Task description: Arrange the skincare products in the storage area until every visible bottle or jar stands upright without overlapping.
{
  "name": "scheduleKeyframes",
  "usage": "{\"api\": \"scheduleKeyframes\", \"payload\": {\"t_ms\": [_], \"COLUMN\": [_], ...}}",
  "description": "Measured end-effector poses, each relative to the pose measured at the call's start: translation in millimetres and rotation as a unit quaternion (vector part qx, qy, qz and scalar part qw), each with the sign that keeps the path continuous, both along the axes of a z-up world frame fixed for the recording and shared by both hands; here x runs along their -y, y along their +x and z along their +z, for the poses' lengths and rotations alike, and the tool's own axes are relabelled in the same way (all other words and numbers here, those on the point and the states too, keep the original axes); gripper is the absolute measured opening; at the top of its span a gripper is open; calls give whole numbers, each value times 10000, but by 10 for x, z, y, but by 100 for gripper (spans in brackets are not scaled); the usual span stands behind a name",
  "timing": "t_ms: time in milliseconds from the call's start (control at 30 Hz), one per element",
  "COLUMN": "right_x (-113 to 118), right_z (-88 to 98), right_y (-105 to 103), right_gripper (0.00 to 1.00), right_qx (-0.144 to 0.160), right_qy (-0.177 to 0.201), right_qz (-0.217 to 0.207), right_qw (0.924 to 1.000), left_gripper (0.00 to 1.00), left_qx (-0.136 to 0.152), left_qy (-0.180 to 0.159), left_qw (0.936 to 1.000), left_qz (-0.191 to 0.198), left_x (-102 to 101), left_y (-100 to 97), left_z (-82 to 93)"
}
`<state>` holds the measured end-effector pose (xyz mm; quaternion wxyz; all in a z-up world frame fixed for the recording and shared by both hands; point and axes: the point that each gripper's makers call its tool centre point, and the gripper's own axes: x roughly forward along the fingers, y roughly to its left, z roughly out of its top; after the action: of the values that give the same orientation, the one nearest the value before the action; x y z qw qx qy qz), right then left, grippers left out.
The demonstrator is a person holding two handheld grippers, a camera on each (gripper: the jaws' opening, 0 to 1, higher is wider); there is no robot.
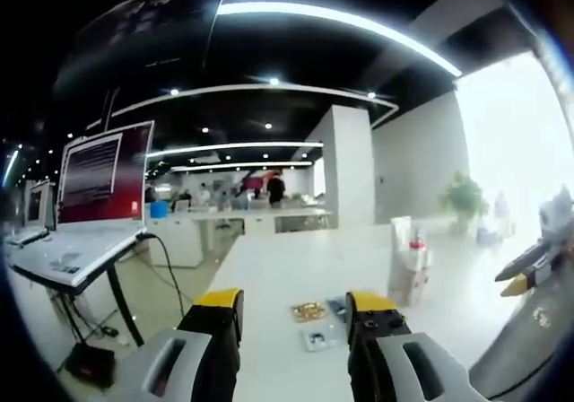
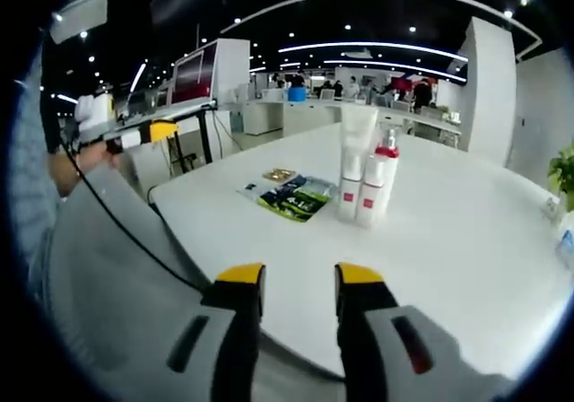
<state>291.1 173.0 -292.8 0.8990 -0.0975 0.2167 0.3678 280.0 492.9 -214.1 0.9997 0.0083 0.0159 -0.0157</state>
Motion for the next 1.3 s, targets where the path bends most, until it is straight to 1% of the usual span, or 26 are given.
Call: {"api": "scheduleKeyframes", "payload": {"t_ms": [267, 833, 1033, 1200, 1300], "right_x": [6, 9, 53, 52, 63], "right_z": [16, 12, 29, 34, 25], "right_y": [32, 40, 66, 82, 86], "right_gripper": [32, 33, 33, 33, 33], "right_qx": [69, 55, 111, 133, 120], "right_qy": [12, 5, 14, 17, -20], "right_qz": [-67, -117, -250, -298, -325], "right_qw": [10000, 9999, 9996, 9995, 9994], "left_gripper": [47, 47, 47, 47, 47], "left_qx": [25, -65, -13, -95, -87], "left_qy": [-36, 86, 24, 99, 59], "left_qw": [10000, 9999, 10000, 9999, 9999], "left_qz": [33, 20, -7, -58, -59], "left_x": [-21, -5, 3, 23, 22], "left_y": [-3, -5, -8, 1, 2], "left_z": [-2, -34, -19, -46, -43]}}
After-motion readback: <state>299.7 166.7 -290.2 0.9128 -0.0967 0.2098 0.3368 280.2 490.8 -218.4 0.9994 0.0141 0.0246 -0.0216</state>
